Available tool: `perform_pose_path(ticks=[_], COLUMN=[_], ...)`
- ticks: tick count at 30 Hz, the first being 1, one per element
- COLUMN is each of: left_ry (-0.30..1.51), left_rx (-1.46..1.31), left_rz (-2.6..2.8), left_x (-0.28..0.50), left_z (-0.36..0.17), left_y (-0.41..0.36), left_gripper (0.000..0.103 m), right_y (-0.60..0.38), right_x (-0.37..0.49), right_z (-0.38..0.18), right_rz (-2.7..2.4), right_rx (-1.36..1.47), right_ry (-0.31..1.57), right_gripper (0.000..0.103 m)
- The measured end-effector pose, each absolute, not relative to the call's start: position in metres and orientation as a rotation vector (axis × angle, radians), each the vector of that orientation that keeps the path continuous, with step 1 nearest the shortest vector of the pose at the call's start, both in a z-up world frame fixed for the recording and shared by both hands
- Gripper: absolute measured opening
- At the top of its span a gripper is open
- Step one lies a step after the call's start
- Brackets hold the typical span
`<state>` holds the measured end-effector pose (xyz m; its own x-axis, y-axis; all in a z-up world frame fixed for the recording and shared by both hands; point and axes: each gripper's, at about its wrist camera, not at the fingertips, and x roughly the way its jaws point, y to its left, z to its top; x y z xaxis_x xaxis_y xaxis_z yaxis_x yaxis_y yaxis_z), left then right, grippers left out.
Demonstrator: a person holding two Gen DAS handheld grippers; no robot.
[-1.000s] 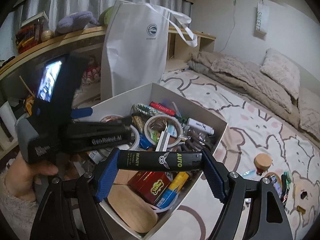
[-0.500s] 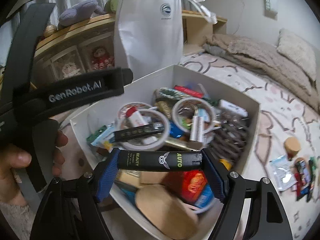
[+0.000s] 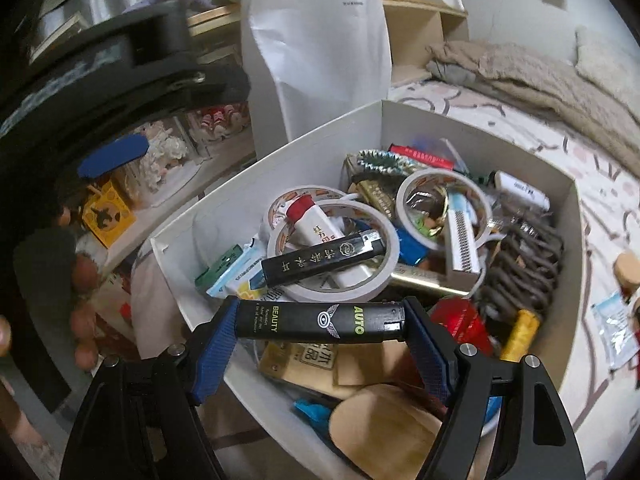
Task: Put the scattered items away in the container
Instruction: 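Lower the AUTO tube into the box and open right gripper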
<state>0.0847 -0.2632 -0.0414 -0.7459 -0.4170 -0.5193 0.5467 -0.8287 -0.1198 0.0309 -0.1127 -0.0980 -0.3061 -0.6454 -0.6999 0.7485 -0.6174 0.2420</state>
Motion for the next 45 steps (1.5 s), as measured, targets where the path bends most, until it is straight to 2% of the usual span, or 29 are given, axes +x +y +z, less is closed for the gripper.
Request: perform_pose_path(ticks=[20, 21, 22, 24, 42, 45], left_ry=[0.364, 0.367, 0.368, 0.368, 0.337, 0.333], left_rx=[0.654, 0.654, 0.654, 0.656, 0.667, 0.661], left_rz=[-2.491, -2.489, -2.486, -2.482, -2.477, -2.477], left_x=[0.086, 0.0863, 0.0865, 0.0864, 0.0837, 0.0842], left_z=[-0.0424, -0.0425, -0.0427, -0.0434, -0.0442, -0.0438], left_y=[-0.2676, -0.2683, -0.2689, -0.269, -0.2653, -0.2654], left_gripper=[0.103, 0.103, 0.103, 0.103, 0.103, 0.103], right_y=[-0.1233, -0.1232, -0.123, -0.122, -0.1207, -0.1196], right_x=[0.0252, 0.0252, 0.0253, 0.0254, 0.0277, 0.0284], right_z=[-0.1034, -0.1041, -0.1043, -0.103, -0.1009, -0.0993], right_rz=[-2.019, -2.021, -2.02, -2.033, -2.066, -2.075], right_rx=[1.099, 1.098, 1.098, 1.084, 1.041, 1.019], right_ry=[0.198, 0.197, 0.194, 0.185, 0.208, 0.204], right_gripper=[0.08, 0.083, 0.093, 0.099, 0.099, 0.103])
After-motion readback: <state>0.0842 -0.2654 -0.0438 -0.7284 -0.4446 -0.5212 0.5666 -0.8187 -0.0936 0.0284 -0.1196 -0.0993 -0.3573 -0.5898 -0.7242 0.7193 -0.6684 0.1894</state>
